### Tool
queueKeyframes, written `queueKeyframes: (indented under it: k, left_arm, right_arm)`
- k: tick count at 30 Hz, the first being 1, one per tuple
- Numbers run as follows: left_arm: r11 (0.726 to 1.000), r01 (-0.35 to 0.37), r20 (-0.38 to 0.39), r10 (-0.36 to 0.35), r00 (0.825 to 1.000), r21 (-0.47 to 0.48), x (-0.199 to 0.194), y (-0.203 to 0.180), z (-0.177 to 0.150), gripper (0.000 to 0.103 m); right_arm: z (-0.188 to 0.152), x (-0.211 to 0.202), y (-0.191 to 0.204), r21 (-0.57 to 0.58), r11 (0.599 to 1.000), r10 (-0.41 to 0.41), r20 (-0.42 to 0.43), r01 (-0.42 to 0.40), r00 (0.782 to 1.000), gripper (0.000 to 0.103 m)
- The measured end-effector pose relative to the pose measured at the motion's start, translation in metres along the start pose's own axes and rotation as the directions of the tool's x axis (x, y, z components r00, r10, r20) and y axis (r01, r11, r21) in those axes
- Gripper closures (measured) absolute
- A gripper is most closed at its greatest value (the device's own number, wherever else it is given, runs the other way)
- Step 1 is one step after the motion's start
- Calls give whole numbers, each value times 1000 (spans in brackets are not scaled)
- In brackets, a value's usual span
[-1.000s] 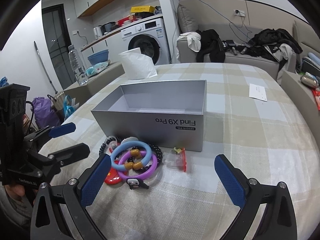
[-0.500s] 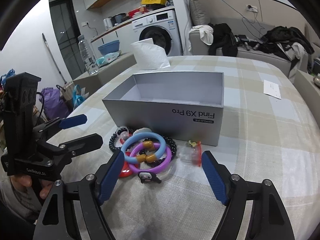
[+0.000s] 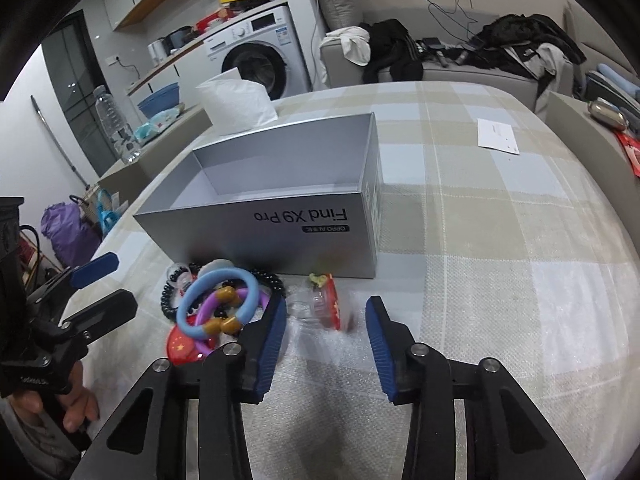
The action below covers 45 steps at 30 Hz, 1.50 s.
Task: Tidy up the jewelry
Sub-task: 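Grasp the red plastic charm with the right tool while the left tool grasps the red-white charm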
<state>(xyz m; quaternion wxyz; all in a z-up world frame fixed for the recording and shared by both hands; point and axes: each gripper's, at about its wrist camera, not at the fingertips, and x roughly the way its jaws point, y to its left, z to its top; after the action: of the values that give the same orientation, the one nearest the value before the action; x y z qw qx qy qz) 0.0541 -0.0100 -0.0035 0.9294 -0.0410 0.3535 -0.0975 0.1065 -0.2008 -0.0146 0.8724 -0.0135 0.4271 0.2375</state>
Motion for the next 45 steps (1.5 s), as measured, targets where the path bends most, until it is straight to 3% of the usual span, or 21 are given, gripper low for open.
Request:
queueKeyframes:
  k: [6,9,14,19,24,26,28,30,33,39,45]
  left_arm:
    - [1000,2,-14,-3,1000,-7,2,2,1,1]
    - [1000,5,-20,-5,1000,-15,3,3,1,1]
    - [1000,0,-32,0,999,-24,5,5,2,1]
    - [999,-15,-67,12,998,-43,11,8,4,1]
    - [999,-21,-90,17,996,-44,13,6,4,2]
    - [1000,-14,-90,12,996,-20,13,2,5,16]
    - [1000,12,-109,-11,994,2,17,-2,4,51]
    - [998,56,-127,-52,991,23,20,-7,3,71]
    - [996,74,-124,-68,990,44,19,-13,4,74]
    - [995,75,-138,-65,988,65,23,-18,9,94]
    - [996,79,-140,-71,988,51,24,-16,9,94]
  right_arm:
    - [0,5,9,-47,998,-42,-10,42,999,66]
    - [0,6,7,-37,999,-36,-12,36,999,88]
    - [-1,0,6,-30,999,-17,16,17,1000,89]
    - [-5,-23,-2,2,998,58,140,-59,988,89]
    - [-3,-22,-1,4,997,77,133,-78,988,89]
    - [-3,-22,1,-7,997,79,129,-79,989,89]
    - [-3,-22,1,-9,997,81,129,-81,988,89]
    - [-4,-22,0,-5,996,87,129,-87,988,89]
    - [-4,-22,0,-4,996,90,129,-90,988,89]
    - [-5,-21,0,-9,996,93,124,-93,988,89]
    - [-5,-21,1,-12,995,96,120,-95,988,89]
